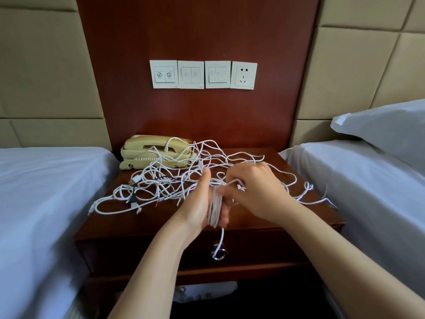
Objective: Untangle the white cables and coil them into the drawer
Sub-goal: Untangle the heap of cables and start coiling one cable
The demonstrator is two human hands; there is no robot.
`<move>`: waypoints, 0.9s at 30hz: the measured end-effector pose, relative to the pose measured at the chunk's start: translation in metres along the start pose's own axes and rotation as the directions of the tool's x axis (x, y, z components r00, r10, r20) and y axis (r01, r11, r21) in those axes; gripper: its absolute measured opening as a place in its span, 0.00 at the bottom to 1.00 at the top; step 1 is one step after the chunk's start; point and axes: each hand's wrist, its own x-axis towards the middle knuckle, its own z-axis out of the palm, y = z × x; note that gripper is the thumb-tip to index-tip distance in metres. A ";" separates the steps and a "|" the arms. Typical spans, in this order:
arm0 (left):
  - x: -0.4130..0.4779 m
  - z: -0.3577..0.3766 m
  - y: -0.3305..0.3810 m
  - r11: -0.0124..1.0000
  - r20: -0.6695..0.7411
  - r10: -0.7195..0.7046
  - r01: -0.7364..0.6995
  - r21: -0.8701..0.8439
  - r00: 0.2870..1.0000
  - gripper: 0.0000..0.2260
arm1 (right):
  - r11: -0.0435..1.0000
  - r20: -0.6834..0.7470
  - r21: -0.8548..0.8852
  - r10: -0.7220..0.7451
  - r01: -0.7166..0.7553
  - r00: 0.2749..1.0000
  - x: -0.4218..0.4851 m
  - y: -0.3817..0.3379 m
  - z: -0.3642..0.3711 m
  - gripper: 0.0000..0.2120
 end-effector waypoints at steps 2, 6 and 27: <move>-0.006 0.002 0.001 0.999 0.100 -0.027 0.029 -0.021 0.995 0.31 | 0.992 -0.038 0.109 0.059 -0.055 0.998 0.002 0.004 0.000 0.16; -0.014 0.006 0.004 0.999 0.125 0.033 -0.031 -0.017 0.992 0.17 | 0.962 -0.053 0.253 0.121 -0.103 0.991 0.003 0.007 0.004 0.13; -0.011 -0.032 0.008 0.969 -0.277 0.235 -0.202 0.143 0.932 0.15 | 0.891 -0.009 0.356 0.304 -0.281 0.953 0.002 -0.001 -0.023 0.10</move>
